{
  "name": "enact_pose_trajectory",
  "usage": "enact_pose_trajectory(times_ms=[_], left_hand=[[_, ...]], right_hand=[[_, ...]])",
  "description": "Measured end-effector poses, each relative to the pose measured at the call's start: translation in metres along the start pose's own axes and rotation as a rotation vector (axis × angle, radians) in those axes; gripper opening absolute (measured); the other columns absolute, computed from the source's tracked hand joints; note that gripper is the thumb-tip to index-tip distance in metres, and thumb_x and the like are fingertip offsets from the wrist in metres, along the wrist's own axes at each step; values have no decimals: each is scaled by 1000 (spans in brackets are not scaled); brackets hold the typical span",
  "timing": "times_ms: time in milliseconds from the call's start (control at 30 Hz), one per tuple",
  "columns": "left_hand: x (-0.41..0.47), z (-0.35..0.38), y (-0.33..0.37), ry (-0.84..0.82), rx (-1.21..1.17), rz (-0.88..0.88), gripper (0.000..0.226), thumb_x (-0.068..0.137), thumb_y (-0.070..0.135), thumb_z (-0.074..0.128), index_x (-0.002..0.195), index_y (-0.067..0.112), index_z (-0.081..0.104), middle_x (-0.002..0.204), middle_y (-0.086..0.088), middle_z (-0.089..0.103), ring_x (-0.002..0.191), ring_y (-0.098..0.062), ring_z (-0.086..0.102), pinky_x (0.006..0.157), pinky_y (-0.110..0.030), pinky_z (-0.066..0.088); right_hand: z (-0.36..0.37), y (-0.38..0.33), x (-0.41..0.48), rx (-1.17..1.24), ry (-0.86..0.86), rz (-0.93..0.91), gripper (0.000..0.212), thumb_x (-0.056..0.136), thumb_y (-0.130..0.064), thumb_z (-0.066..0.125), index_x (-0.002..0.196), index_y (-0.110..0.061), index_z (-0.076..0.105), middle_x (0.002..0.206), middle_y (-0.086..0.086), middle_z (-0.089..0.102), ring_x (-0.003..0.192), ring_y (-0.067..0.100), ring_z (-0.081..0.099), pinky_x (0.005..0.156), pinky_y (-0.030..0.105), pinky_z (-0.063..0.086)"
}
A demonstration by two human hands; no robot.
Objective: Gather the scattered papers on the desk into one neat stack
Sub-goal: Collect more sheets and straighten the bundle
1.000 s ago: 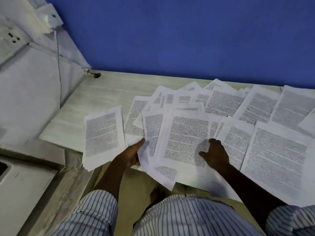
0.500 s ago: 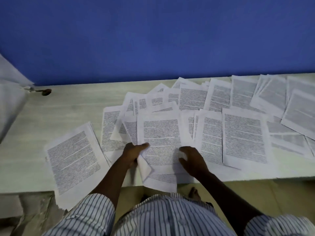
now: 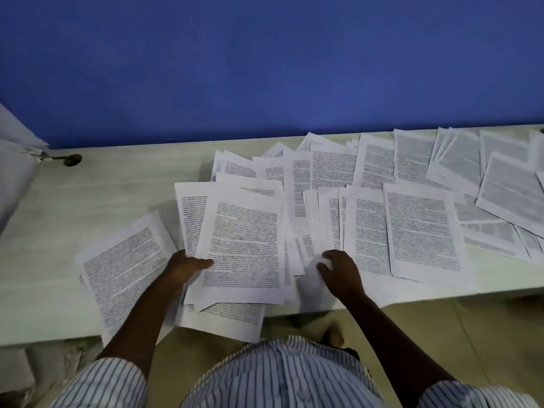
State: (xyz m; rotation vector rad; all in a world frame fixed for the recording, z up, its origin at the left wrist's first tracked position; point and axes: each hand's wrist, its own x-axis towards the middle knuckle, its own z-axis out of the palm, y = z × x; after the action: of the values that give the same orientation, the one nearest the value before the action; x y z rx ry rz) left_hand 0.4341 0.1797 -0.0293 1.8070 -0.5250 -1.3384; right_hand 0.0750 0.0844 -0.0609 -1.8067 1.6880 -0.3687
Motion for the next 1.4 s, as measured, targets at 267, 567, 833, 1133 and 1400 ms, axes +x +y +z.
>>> enact_pose_trajectory(times_ms=[267, 567, 833, 1133, 1400], left_hand=[[-28, -19, -16, -93, -120, 39, 53, 80, 1, 76, 129, 15, 62, 126, -6, 68, 115, -25, 63, 106, -47, 45], [-62, 5, -21, -210, -213, -188, 44, 81, 26, 81, 122, 15, 68, 119, -10, 71, 108, -29, 69, 95, -42, 54], [-80, 14, -32, 107, -210, -112, 31, 81, 3, 76, 109, 14, 71, 113, -5, 73, 103, -22, 68, 104, -38, 46], [-133, -21, -28, 64, -176, -97, 48, 78, -1, 74, 123, 13, 67, 122, -1, 71, 117, -20, 64, 106, -34, 41], [-148, -14, -44, 183, -293, -87, 61, 65, 14, 85, 123, 16, 69, 123, 0, 70, 120, -24, 62, 116, -45, 33]], right_hand=[[-11, -82, 19, 580, -522, 228, 46, 88, -63, 57, 109, -22, 65, 97, 2, 71, 87, 20, 69, 67, 30, 58], [25, -108, 26, 550, -796, 88, 23, 90, -16, 72, 112, -20, 64, 110, 5, 73, 95, 17, 71, 82, 29, 59], [16, -102, 52, 621, -852, 241, 36, 86, -15, 75, 119, -1, 66, 115, 17, 71, 96, 27, 72, 77, 37, 61], [22, -116, 67, 867, -781, 473, 49, 86, -48, 70, 107, -3, 66, 108, 19, 72, 101, 34, 67, 97, 49, 50], [19, -135, 80, 654, -870, 493, 33, 90, -36, 70, 77, -5, 68, 59, 6, 67, 46, 13, 59, 42, 17, 43]])
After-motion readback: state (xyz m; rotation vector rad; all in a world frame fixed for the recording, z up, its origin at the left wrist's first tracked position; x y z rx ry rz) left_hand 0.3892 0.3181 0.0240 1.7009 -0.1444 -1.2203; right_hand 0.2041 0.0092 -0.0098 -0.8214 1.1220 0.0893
